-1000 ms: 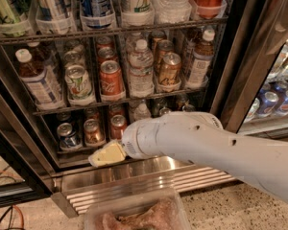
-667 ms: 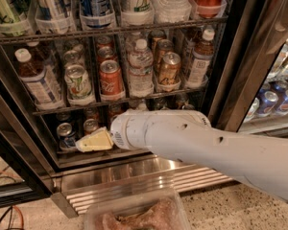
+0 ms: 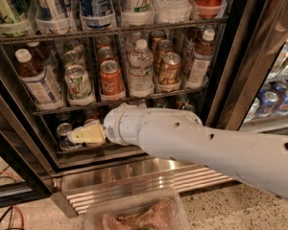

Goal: Pick 7up can from middle shelf of fridge

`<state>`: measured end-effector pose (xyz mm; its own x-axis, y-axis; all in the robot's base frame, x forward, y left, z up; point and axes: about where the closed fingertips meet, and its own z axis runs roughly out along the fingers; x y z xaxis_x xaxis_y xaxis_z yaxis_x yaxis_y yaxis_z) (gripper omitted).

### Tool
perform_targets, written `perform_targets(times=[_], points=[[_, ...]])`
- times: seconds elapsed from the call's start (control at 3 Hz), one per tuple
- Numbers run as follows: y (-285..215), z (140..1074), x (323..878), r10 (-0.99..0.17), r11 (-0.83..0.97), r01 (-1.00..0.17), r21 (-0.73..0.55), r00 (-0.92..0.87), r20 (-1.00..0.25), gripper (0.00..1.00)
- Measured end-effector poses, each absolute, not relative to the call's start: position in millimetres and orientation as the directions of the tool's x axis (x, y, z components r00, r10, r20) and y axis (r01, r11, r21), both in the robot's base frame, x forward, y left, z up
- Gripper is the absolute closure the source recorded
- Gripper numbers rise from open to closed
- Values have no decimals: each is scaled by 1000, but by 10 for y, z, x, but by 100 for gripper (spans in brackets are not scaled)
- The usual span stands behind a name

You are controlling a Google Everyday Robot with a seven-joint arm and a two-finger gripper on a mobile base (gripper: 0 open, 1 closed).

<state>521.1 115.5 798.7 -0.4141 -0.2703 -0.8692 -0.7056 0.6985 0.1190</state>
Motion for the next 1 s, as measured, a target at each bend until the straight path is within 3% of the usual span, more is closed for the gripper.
perform_targets(times=[1.0], points=[[1418, 8228, 5425, -223, 705, -709, 25, -255, -941, 1]])
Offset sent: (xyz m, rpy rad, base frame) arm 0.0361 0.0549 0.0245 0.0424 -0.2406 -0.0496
